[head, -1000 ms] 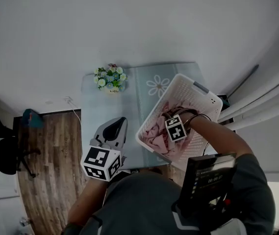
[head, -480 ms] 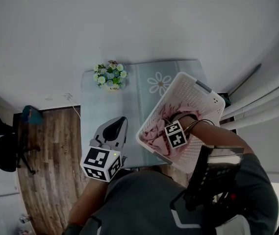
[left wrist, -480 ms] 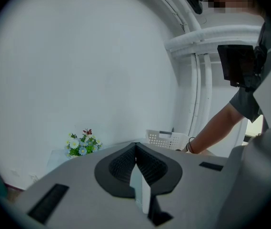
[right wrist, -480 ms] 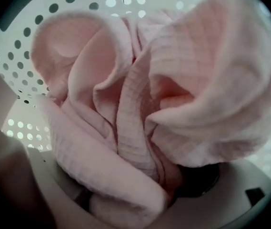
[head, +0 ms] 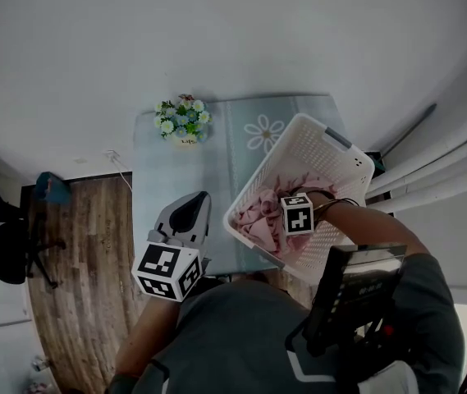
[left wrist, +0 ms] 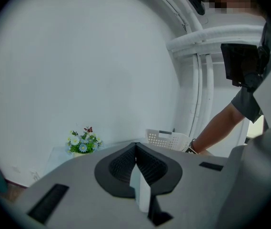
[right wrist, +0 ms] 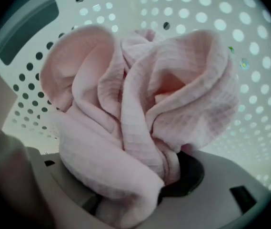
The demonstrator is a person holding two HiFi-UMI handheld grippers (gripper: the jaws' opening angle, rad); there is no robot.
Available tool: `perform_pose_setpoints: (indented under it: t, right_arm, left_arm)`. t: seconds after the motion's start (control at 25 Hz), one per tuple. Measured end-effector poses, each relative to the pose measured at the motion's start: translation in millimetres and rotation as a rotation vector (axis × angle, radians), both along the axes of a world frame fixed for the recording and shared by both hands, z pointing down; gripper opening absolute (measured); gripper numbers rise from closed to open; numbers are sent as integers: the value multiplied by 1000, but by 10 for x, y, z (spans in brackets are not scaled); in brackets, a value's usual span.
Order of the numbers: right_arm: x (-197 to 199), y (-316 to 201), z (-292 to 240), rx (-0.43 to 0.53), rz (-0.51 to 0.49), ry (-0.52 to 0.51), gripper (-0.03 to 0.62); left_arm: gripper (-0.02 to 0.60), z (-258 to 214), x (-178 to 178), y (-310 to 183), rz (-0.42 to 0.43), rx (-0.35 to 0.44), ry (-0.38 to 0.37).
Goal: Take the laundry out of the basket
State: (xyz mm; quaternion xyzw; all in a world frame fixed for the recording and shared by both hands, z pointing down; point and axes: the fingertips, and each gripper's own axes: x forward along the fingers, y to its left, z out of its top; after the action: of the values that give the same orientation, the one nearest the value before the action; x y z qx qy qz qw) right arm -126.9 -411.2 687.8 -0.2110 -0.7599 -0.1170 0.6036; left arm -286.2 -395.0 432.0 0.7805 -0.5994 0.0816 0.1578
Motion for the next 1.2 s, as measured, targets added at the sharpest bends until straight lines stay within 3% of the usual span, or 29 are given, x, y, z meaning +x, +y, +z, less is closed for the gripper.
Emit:
perform_pose_setpoints:
  t: [0.16, 0.44, 0.72, 1.2]
  right_arm:
    - [3, -6, -58, -82, 76, -24, 290]
    - [-50, 9, -391, -124, 98, -129, 282]
    - [-157, 23, -1184, -126, 63, -339, 282]
    - [70, 78, -2520, -116, 152, -731, 284]
  left_arm:
    - [9, 1, 11, 65, -6, -5, -1]
    - [9, -72, -22, 171, -37, 6, -6]
    - [9, -194, -52, 262, -82, 38, -12]
    - [9, -524, 242, 322, -89, 93, -32]
